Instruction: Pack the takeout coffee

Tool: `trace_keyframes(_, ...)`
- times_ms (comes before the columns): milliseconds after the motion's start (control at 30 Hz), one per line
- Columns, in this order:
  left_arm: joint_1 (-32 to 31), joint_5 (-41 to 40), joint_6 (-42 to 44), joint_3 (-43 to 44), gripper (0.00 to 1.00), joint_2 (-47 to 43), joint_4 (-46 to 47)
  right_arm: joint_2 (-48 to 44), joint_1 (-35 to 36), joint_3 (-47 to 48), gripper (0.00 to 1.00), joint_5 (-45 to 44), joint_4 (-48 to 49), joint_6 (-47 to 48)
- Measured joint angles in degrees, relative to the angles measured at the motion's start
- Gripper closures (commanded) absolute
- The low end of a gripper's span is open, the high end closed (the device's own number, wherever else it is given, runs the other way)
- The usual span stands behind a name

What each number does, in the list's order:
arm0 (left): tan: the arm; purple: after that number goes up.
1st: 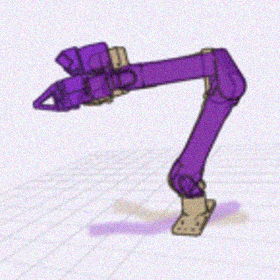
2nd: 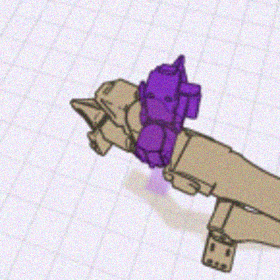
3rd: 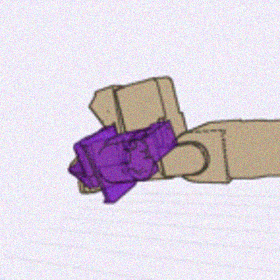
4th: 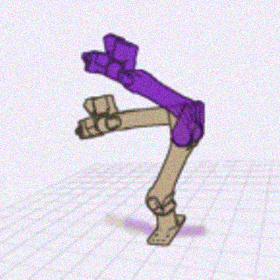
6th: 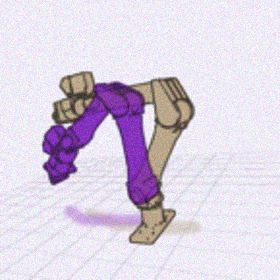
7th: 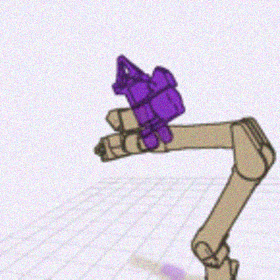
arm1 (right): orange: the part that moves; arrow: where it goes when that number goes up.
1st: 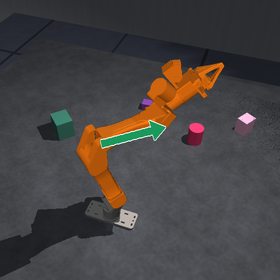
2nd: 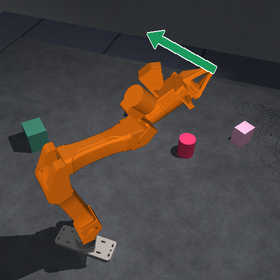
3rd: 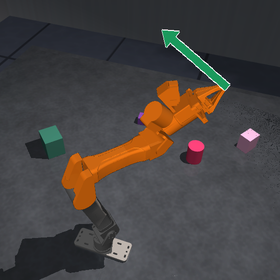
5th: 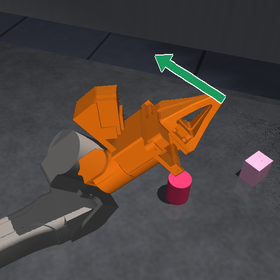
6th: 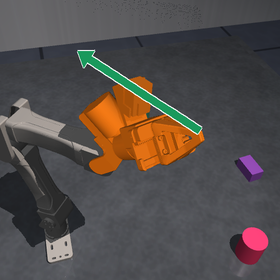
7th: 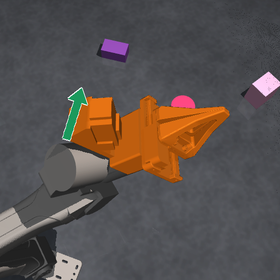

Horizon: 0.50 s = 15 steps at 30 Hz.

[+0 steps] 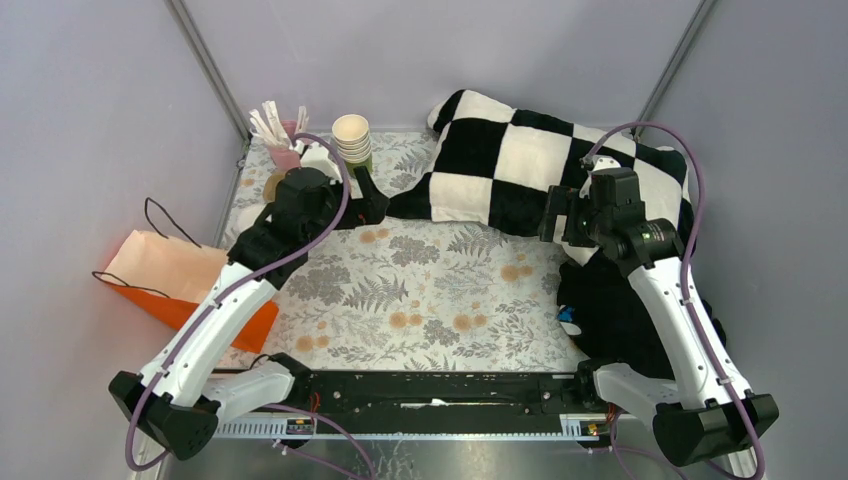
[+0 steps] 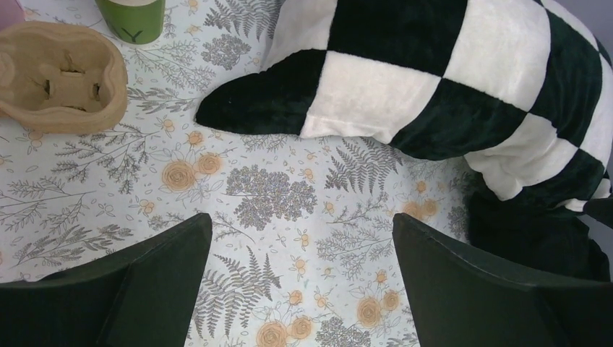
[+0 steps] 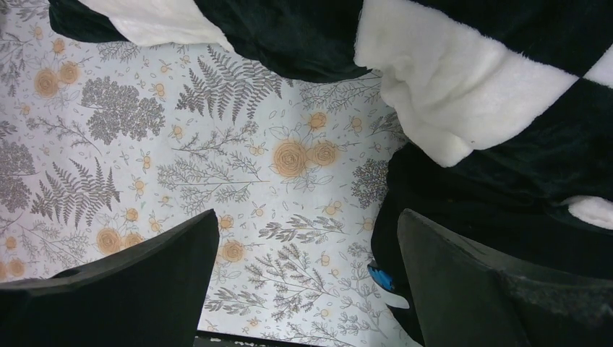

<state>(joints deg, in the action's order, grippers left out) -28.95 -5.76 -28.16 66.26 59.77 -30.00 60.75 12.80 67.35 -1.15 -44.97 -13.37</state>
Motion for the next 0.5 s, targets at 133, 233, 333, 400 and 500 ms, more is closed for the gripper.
trace_keyframes(133, -0.63, -0.74, -0.20, -0.35, 0.01, 0.87, -0.07, -0.31, 0.00, 0.20, 0.00, 0.00, -0.11, -0.02)
trace_keyframes(233, -0.63, -1.38, -0.44, -1.03, 0.01, 1.64, -0.28, -0.52, 0.00, 0.31, 0.00, 0.72, -0.15, 0.02)
trace_keyframes(333, -0.63, -1.99, -0.79, -1.46, 0.01, 2.75, -0.44, -1.20, 0.00, 0.31, 0.00, 2.21, -0.04, 0.07)
trace_keyframes(400, -0.61, -2.32, -0.85, -1.49, 0.01, 3.63, -0.42, -1.75, 0.00, 0.31, 0.00, 3.39, 0.07, 0.11)
trace_keyframes(500, -0.59, -3.32, -0.83, -0.96, 0.01, 5.44, -0.94, -1.81, 0.00, 0.31, 0.00, 5.22, 0.17, 0.09)
